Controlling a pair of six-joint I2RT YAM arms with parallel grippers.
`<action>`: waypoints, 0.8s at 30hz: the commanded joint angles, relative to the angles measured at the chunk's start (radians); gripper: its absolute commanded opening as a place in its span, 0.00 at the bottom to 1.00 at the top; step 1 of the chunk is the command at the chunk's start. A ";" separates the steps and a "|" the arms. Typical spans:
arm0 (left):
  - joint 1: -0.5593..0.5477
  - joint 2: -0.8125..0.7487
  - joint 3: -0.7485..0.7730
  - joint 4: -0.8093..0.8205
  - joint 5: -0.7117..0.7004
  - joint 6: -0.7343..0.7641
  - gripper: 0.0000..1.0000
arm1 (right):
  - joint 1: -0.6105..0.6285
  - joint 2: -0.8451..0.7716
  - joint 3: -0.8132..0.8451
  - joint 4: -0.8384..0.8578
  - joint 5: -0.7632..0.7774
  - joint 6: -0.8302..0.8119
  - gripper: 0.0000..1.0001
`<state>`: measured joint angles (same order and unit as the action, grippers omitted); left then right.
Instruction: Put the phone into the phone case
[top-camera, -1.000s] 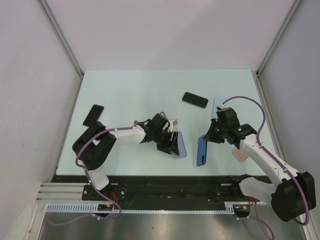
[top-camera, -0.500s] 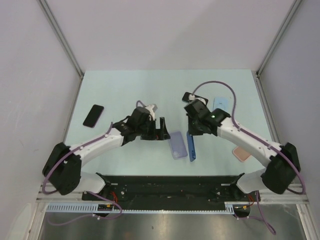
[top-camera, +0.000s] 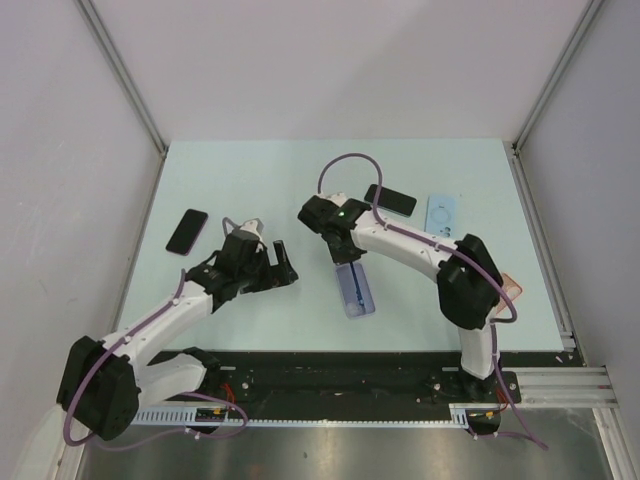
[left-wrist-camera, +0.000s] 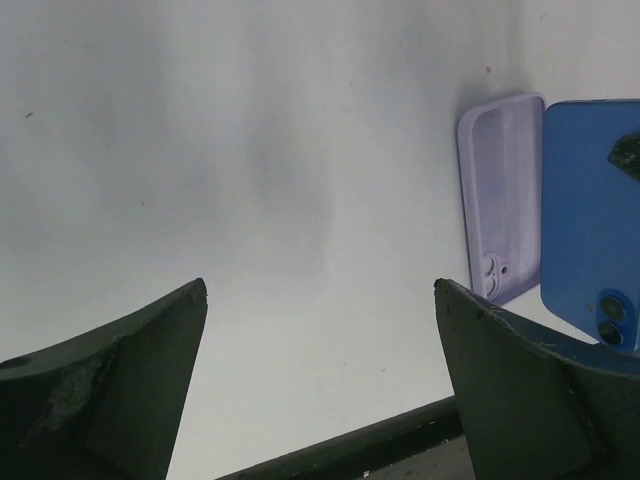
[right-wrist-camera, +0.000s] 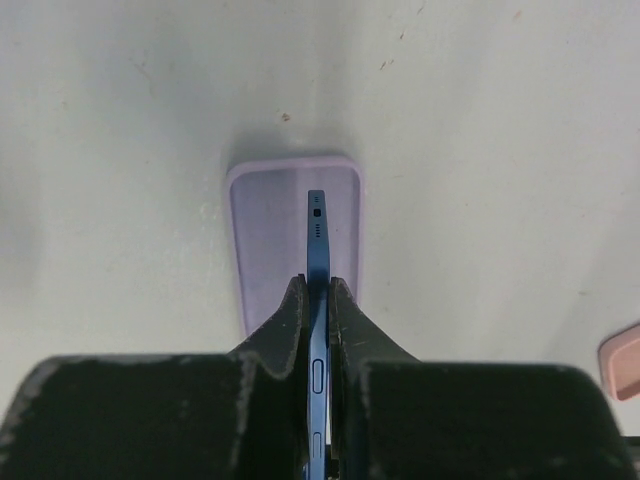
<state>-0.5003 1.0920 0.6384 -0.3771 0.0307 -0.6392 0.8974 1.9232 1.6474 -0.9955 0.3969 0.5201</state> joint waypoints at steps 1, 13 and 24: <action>0.020 -0.056 -0.020 0.001 -0.020 -0.043 1.00 | 0.012 0.059 0.107 -0.101 0.105 -0.037 0.00; 0.048 -0.093 -0.022 -0.014 -0.020 -0.045 1.00 | 0.021 0.122 0.118 -0.095 0.148 -0.063 0.00; 0.051 -0.103 -0.014 -0.026 -0.023 -0.047 1.00 | 0.040 0.154 0.091 -0.055 0.175 -0.022 0.01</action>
<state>-0.4595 1.0142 0.6205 -0.4019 0.0284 -0.6579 0.9257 2.0758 1.7184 -1.0645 0.5179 0.4702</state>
